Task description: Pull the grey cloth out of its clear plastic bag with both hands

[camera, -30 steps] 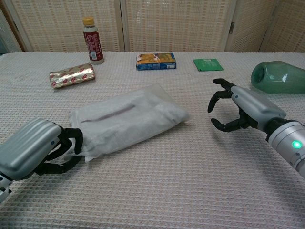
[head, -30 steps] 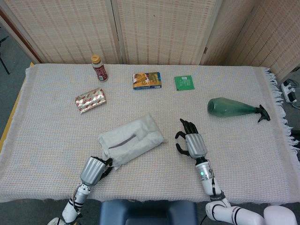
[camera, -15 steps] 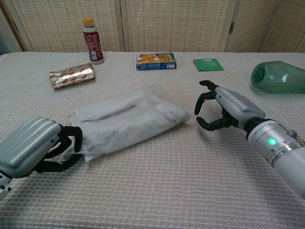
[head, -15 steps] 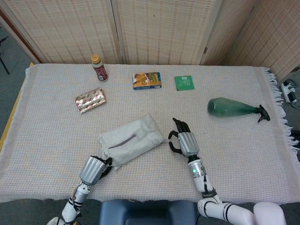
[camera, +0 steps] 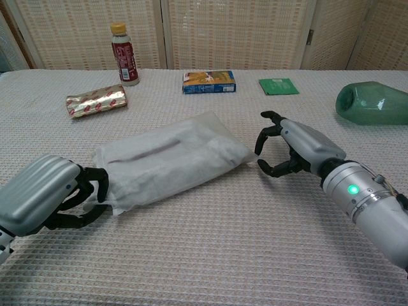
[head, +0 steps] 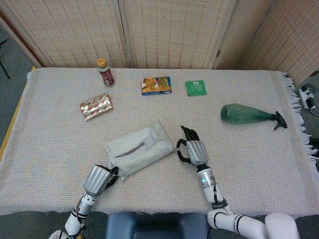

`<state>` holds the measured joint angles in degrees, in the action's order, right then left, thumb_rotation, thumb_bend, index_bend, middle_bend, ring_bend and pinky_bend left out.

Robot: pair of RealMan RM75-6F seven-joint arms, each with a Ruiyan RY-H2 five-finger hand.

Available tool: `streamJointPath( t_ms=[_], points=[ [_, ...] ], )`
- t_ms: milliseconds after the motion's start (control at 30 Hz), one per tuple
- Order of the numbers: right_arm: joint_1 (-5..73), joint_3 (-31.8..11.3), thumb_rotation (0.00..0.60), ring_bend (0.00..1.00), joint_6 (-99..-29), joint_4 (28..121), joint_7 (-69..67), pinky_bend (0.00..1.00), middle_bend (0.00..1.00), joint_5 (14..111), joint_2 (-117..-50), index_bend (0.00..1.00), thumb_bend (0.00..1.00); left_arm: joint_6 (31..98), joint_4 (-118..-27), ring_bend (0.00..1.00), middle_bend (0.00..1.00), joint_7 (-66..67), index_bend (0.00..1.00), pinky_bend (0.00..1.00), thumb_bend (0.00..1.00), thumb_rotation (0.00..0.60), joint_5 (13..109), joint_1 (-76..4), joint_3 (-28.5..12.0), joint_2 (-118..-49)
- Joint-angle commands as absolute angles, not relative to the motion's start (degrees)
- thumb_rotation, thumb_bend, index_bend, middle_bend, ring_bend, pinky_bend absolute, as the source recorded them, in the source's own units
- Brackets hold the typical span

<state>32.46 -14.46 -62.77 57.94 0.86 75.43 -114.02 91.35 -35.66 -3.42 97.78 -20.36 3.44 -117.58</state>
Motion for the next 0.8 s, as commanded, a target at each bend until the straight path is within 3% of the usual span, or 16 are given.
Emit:
streamJointPath(
  t_ms=[33, 800],
  points=[
    [32.83, -14.55, 0.600, 0.00, -62.57, 57.47, 0.83, 0.00, 0.00, 75.26, -114.44, 0.48, 0.40, 91.27, -35.53, 1.00, 1.00, -3.44, 0.74, 1.00, 0.72, 0.599, 97.75, -20.45, 3.38, -117.55],
    [34.52, -15.10, 0.600, 0.00, -61.99, 55.55, 0.42, 0.00, 0.03, 73.96, -116.65, 0.56, 0.42, 90.47, -34.33, 1.00, 1.00, -5.28, 0.74, 1.00, 0.71, 0.598, 96.94, -21.18, 2.59, -117.19]
  ],
)
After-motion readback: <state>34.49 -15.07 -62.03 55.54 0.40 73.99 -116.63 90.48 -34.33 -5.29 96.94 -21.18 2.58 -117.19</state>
